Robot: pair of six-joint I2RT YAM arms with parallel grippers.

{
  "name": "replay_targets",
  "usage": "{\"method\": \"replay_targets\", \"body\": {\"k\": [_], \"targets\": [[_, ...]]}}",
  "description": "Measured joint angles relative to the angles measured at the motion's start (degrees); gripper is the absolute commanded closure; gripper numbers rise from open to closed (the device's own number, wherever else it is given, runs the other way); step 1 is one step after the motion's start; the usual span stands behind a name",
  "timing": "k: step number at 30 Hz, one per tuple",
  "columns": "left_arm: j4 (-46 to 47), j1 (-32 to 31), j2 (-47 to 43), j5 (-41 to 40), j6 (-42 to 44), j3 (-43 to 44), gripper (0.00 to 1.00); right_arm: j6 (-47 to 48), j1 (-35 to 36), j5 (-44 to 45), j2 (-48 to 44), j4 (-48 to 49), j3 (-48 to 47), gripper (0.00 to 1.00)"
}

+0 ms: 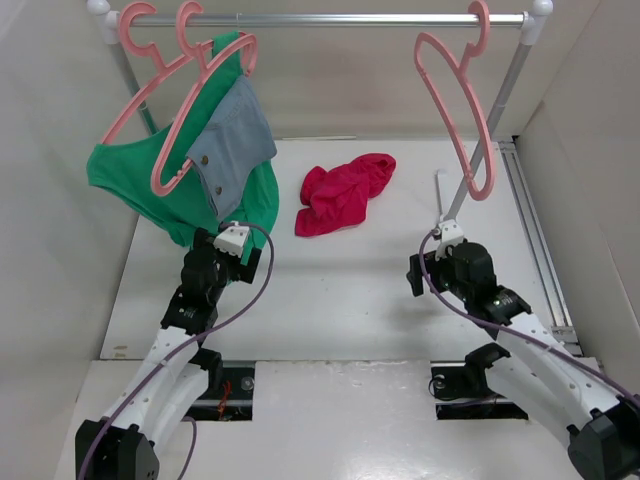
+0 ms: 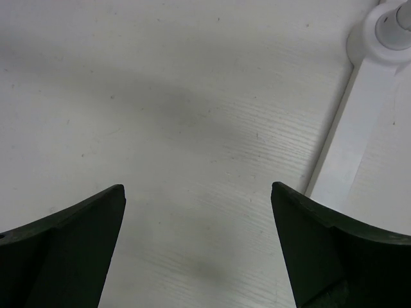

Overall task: Place the t-shirt on the hanger
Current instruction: Move the tshirt to the center of the board

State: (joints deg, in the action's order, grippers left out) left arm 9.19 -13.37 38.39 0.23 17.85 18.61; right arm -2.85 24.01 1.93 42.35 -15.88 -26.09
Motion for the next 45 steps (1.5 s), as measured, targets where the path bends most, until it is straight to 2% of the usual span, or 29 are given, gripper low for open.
{"method": "replay_targets", "body": {"k": [5, 9, 16, 22, 25, 30, 32, 33, 34, 35, 36, 40, 45], "targets": [[-0.26, 0.0, -0.35, 2.36, 3.76, -0.22, 0.0, 1.09, 0.0, -0.83, 6.34, 0.07, -1.33, 0.01], [-1.99, 0.0, -1.2, 5.51, 7.63, -0.37, 0.0, 3.61, 0.15, -2.4, 16.87, -0.37, -6.99, 0.01], [-5.9, 0.0, -2.6, 11.45, 11.37, -0.37, 0.0, 8.02, 6.32, -1.88, 41.13, 0.09, -28.2, 0.01], [-7.93, 0.0, -2.95, 13.16, 12.79, -0.37, 0.0, 9.53, 11.5, -1.66, 61.77, -0.04, -47.84, 0.01], [-8.44, 0.0, -3.56, 13.29, 13.22, -0.37, 0.0, 8.83, 12.85, -1.07, 70.01, -0.59, -56.72, 0.01], [-8.72, 0.0, -3.69, 13.29, 13.42, -0.37, 0.0, 7.32, 13.25, -0.9, 78.64, -1.84, -66.79, 0.01], [-8.68, 0.0, -3.69, 13.27, 13.44, -0.37, 0.0, 6.84, 13.31, -0.96, 80.87, -2.05, -69.31, 0.17], [-8.66, 0.0, -3.69, 13.25, 13.46, -0.37, 0.0, 6.36, 13.31, -1.09, 81.74, -2.08, -70.2, 0.31], [-8.66, 0.0, -3.69, 13.25, 13.46, -0.37, 0.0, 6.08, 13.31, -1.36, 82.62, -2.08, -70.82, 0.5], [-8.63, 0.0, -3.69, 13.27, 13.46, -0.37, 0.0, 5.92, 13.31, -1.81, 83.36, -2.05, -71.21, 0.87], [-8.63, 0.0, -3.69, 13.22, 13.46, -0.37, 0.0, 5.9, 13.31, -2.62, 84.11, -2.08, -71.45, 1.0], [-8.61, 0.0, -3.69, 13.07, 13.46, -0.37, 0.0, 6.84, 13.49, -6.58, 85.24, -0.7, -70.47, 1.0], [-8.59, 0.42, -3.69, 12.81, 13.49, -0.37, 0.0, 17.14, 18.29, -11.98, 75.23, 1.79, -57.33, 1.0]]}}
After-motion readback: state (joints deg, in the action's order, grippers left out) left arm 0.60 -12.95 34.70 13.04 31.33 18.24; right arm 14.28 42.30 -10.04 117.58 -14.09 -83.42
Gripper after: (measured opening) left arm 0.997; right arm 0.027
